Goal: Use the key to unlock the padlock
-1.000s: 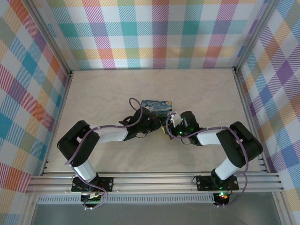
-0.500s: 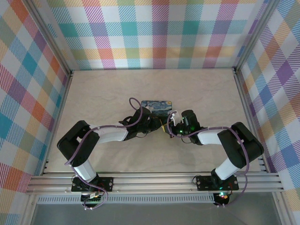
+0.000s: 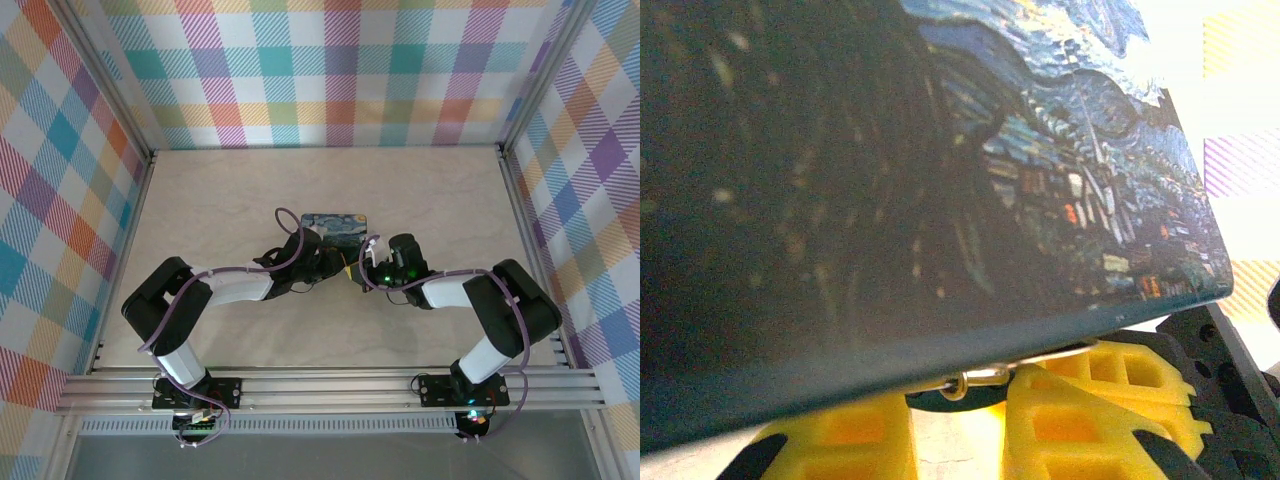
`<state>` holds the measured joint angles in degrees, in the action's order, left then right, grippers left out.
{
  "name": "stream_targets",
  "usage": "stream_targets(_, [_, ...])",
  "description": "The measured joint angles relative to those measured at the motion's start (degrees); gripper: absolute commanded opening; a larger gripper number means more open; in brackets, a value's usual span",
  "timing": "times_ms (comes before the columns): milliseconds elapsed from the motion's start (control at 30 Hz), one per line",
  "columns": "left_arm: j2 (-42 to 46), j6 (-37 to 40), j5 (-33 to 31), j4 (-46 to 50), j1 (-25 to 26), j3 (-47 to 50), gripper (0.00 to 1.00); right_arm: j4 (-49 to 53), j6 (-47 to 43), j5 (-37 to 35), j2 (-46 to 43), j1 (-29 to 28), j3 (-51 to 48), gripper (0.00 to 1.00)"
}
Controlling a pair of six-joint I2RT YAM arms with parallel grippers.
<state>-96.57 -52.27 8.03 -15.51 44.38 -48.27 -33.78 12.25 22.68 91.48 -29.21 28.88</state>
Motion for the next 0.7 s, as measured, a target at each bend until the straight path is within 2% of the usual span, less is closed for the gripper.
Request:
stream_targets(467, [-2.1, -0.7, 0.5, -0.7, 0.0, 0.2, 0.19, -6.7, 2.9, 0.1, 3.5, -0.1, -2.7, 0.00])
stream_targets(700, [-3.8, -0.9, 1.4, -1.2, 0.0, 0.2, 0.23, -8.3, 4.5, -0.3, 5.3, -0.4, -3.5, 0.00])
